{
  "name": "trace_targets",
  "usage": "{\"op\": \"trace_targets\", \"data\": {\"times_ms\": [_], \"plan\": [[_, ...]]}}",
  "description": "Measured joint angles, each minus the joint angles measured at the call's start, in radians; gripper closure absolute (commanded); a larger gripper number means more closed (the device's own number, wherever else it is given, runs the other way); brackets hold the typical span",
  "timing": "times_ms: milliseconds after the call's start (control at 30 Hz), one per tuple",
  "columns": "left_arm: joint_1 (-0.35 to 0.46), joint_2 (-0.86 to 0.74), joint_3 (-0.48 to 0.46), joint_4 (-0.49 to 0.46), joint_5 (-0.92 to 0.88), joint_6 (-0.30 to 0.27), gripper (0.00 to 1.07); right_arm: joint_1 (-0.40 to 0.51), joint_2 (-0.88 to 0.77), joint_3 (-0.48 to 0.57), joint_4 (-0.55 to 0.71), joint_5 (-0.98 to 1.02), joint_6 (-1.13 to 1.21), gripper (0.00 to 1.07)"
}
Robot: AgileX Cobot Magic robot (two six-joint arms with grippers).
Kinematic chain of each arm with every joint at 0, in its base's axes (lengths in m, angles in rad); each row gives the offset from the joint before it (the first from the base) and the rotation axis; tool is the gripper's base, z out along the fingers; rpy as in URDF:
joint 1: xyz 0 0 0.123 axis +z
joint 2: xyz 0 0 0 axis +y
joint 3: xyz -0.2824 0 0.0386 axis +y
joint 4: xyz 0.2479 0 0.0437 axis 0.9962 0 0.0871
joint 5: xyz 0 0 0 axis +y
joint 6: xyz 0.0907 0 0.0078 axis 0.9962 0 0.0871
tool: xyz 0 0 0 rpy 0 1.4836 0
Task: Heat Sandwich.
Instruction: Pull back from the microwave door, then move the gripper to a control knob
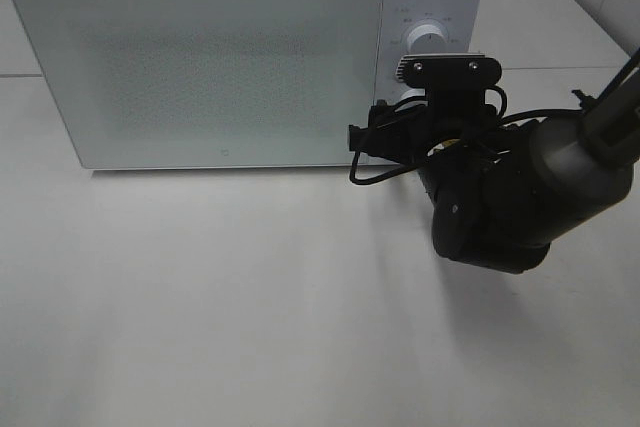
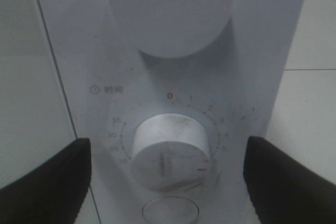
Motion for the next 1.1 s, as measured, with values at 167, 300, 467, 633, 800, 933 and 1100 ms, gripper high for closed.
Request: {"op": "trace_targets", "data": {"times_ms": [167, 300, 467, 633, 800, 933, 1100], "plan": [[0.0, 0.0, 0.0, 0.0, 0.0, 0.0, 0.05, -0.021, 0.005, -0.009, -0.015, -0.001, 0.0, 0.31], [0.0, 0.0, 0.0, 0.0, 0.0, 0.0, 0.05, -0.023, 0.005, -0.009, -0.022, -0.002, 0.0, 0.35], [0.0, 0.0, 0.0, 0.0, 0.0, 0.0, 0.05, -0.023, 0.005, -0.009, -0.023, -0.002, 0.0, 0.53], [0.0, 0.0, 0.0, 0.0, 0.0, 0.0, 0.05, -0.023, 0.005, -0.01, -0.031, 0.008, 0.0, 0.82], [0.0, 0.0, 0.0, 0.0, 0.0, 0.0, 0.05, -0.023, 0.005, -0.01, -0.034, 0.011, 0.0, 0.93], [0.0, 0.0, 0.0, 0.0, 0.0, 0.0, 0.05, -0.023, 0.005, -0.01, -0.034, 0.011, 0.0, 0.93], [0.0, 0.0, 0.0, 0.0, 0.0, 0.0, 0.05, -0.023, 0.005, -0.01, -0.034, 0.011, 0.0, 0.92]]}}
